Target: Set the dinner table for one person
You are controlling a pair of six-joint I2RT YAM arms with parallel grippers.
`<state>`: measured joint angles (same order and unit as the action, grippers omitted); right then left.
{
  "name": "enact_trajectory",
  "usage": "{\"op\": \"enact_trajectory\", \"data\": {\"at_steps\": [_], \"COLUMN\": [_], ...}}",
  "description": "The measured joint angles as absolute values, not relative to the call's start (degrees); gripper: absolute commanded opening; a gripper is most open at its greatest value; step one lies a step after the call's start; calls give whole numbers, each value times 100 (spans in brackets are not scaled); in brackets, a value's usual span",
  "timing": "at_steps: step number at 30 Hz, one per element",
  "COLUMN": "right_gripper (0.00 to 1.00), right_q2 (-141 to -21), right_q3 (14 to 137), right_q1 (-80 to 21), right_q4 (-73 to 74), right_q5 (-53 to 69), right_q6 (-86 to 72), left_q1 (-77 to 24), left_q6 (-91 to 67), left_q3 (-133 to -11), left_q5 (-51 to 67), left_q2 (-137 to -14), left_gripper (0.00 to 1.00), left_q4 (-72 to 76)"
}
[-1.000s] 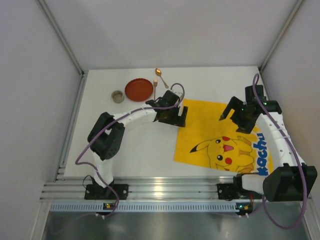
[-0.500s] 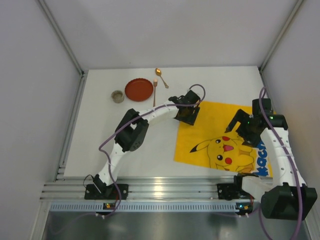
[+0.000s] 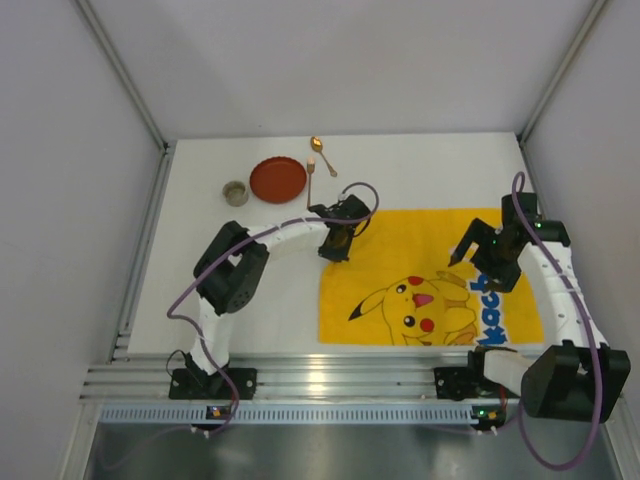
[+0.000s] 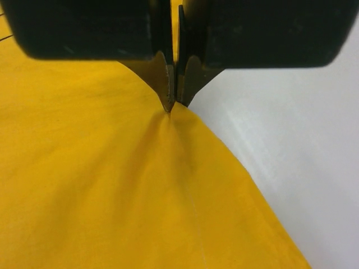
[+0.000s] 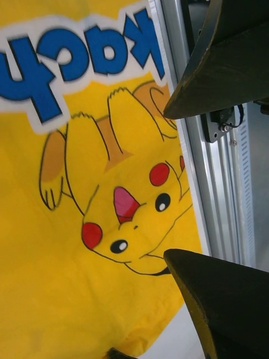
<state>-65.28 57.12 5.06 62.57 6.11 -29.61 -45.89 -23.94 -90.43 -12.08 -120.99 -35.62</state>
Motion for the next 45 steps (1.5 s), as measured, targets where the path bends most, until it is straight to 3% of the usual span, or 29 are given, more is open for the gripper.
{"op": "enact_trajectory", "data": {"at_steps": [7,15,16,17,20,21,22,24,33,41,45], "right_gripper": [100,100,100,100,100,100,100,100,100,99,100], "right_q2": [-6639,-6726,-6726,-6726,-6726,-6724,-6724,-6722,-6707,-6643,-6626], "right_q3": [5714,5714,5714,5714,5714,5714,5714,5714,5706,5706,5706], "right_q1": [506,506,506,506,506,506,506,506,506,506,506], "right_q4": [6167,6066,6064,6062,6060,6060,6060,6058,6047,6066,6090], "right_q5": [740,843,849,854,854,854,851,851,847,836,777], "right_q6": [-2954,-2947,-2939,-2930,-2902,-2895,-2893,-2893,-2849,-2808,-2805], "left_q1": [-3809,-2886,-2779,-2707,-2499,-2445,-2425,-2388,-1306,-62,121], "left_q6": [-2600,-2556,-2558,-2561,-2604,-2646,-2663,-2755,-2849,-2851,-2884], "left_q3": [-7323,-6963,-6963,-6963,-6967,-7011,-7054,-7279,-9268,-11233,-11432], "left_q5": [-1496,-1568,-1546,-1540,-1555,-1577,-1590,-1625,-1734,-1564,-1463], "left_q2": [-10753,-10300,-10300,-10300,-10300,-10300,-10300,-10289,-10388,-12092,-12682], "left_gripper": [0,0,6,30,54,78,89,98,96,88,82], "left_q4": [-3970,-4042,-4075,-4099,-4219,-4318,-4383,-4582,-4790,-4886,-4963]}}
